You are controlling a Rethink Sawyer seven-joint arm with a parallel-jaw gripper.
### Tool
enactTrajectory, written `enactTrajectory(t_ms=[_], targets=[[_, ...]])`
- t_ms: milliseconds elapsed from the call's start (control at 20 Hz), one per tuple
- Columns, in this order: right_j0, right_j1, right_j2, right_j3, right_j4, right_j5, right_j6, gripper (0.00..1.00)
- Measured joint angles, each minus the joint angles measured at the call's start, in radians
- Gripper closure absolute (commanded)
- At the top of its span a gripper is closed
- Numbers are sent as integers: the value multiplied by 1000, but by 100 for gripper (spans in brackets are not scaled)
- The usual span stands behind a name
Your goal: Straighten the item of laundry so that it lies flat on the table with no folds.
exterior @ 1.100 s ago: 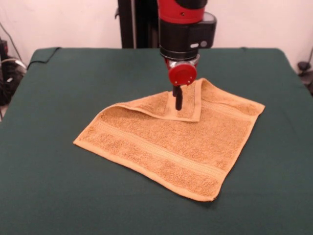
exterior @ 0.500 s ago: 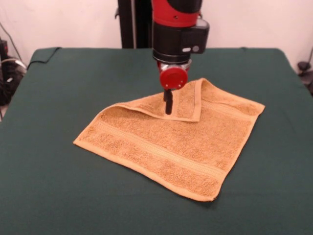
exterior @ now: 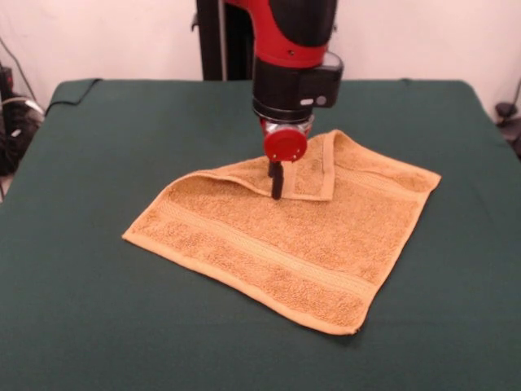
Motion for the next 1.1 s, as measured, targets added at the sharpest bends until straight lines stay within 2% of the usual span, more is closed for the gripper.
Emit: enactTrajectory(t_ms=[1100], targets=[[27,8,-11,-10,0,-8,0,0]])
